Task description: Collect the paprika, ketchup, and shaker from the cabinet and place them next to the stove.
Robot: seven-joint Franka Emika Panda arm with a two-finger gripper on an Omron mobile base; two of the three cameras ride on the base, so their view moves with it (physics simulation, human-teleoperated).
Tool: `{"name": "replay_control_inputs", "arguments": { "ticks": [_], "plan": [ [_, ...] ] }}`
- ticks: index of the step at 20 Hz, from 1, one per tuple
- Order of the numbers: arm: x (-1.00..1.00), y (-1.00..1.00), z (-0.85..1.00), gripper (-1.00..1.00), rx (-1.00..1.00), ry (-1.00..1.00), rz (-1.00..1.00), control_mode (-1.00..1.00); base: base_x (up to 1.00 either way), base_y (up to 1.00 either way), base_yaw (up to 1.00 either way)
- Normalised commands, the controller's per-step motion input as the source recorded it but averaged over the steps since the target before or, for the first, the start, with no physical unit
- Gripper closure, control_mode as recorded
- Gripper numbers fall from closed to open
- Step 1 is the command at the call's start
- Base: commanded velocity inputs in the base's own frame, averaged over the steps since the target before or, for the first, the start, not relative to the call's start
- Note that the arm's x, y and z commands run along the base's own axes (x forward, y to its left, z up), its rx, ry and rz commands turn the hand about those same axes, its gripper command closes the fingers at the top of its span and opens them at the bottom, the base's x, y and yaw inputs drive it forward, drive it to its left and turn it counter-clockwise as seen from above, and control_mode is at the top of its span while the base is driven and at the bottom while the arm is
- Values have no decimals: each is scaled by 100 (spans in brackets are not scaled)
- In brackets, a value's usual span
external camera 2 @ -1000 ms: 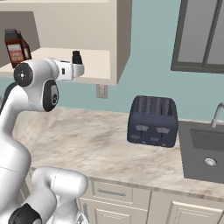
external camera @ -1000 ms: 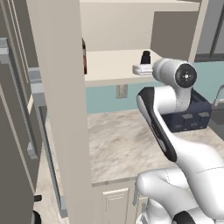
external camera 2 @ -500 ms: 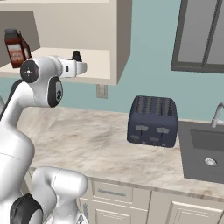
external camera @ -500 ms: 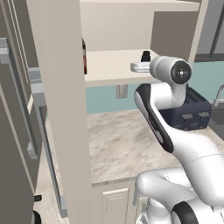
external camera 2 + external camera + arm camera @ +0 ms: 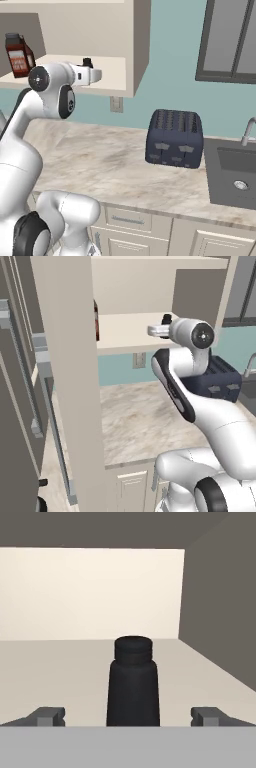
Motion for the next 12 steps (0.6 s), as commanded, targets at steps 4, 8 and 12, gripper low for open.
{"name": "replay_control_inputs", "arguments": {
  "ticks": [4,8,12],
  "plan": [
    [25,0,0,-100,0,0,0,-100,0,0,0],
    [26,0,0,-100,0,0,0,-100,0,0,0],
    [23,0,0,-100,0,0,0,-100,0,0,0]
  ]
}}
